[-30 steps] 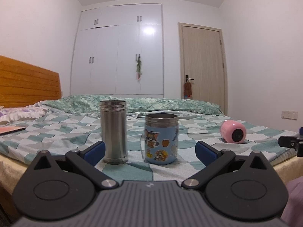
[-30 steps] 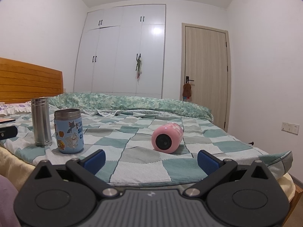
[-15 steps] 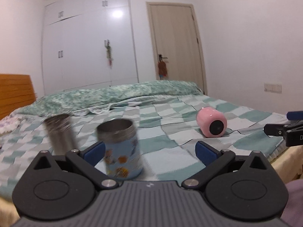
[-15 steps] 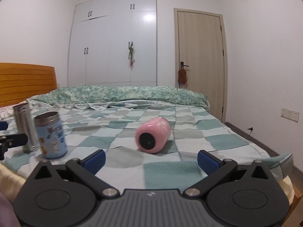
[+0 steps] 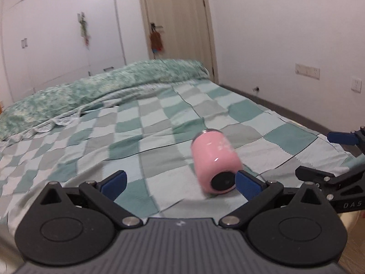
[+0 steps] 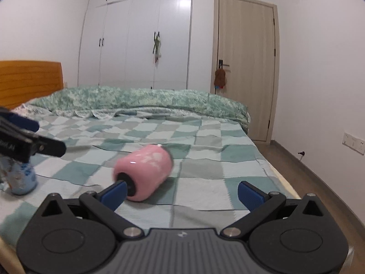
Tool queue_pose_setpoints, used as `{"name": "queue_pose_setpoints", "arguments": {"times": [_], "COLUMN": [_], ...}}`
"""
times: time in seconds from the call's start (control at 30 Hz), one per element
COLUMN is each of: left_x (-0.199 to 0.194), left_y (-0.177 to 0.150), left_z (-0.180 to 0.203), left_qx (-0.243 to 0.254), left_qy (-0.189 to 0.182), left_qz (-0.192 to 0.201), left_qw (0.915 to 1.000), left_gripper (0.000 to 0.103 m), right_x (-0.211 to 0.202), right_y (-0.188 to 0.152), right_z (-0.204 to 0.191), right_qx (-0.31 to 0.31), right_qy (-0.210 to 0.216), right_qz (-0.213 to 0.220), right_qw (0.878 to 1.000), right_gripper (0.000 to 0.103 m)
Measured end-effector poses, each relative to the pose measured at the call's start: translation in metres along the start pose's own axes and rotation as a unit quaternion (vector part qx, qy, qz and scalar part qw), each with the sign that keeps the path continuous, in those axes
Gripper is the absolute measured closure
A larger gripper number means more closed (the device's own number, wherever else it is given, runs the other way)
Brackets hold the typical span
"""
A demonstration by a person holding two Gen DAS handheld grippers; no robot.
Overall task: Flip cup upright
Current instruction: 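Move the left tool to the lying pink cup and close around it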
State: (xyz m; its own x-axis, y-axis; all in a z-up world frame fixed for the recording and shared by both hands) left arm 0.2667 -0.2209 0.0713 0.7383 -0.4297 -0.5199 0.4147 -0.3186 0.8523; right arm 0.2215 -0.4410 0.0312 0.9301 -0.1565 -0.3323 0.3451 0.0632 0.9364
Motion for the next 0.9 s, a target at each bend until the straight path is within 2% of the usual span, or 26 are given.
{"name": "queue_pose_setpoints", "arguments": {"times": [0.2, 0.43, 0.63, 0.77, 0.9], "left_x": [0.067, 0.134, 0.173, 0.188, 0.204], "left_y": [0.034, 0.055, 0.053, 0.046, 0.034], "left_z": [0.013, 0.008, 0.0, 0.0, 0.001], "left_qx": [0.021, -0.01, -0.05, -0.081, -0.089], "left_qy": [-0.014, -0.015, -0.016, -0.033, -0.03], "left_qz": [-0.061, -0.146, -0.197, -0.221, -0.244], "left_qw": [0.9978, 0.9892, 0.9789, 0.9714, 0.9652], "left_gripper": [0.0, 0.0, 0.0, 0.0, 0.002], "right_x": [0.049, 0.103, 0.141, 0.149, 0.152], "right_y": [0.011, 0.02, 0.022, 0.017, 0.012], "right_z": [0.025, 0.051, 0.06, 0.056, 0.051], "right_qx": [-0.015, -0.011, -0.017, -0.022, -0.037], "right_qy": [-0.002, 0.0, 0.0, 0.018, 0.021], "right_qz": [-0.037, -0.071, -0.092, -0.1, -0.11], "right_qw": [0.999, 0.997, 0.996, 0.995, 0.993], "right_gripper": [0.0, 0.0, 0.0, 0.0, 0.0]}}
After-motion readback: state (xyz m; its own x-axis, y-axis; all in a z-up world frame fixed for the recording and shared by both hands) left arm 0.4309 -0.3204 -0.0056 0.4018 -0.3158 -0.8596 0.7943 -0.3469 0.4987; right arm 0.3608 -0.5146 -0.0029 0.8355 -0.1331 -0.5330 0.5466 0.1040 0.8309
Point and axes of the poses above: each gripper's, at about its wrist camera, not at the fingertips, and x roughly the way its jaws point, z to its right, y to its top, the point moved 4 cm from there along x, roughly the way its jaws point, and after that the axes turned 12 degrees about -y, right-handed, at the moved point
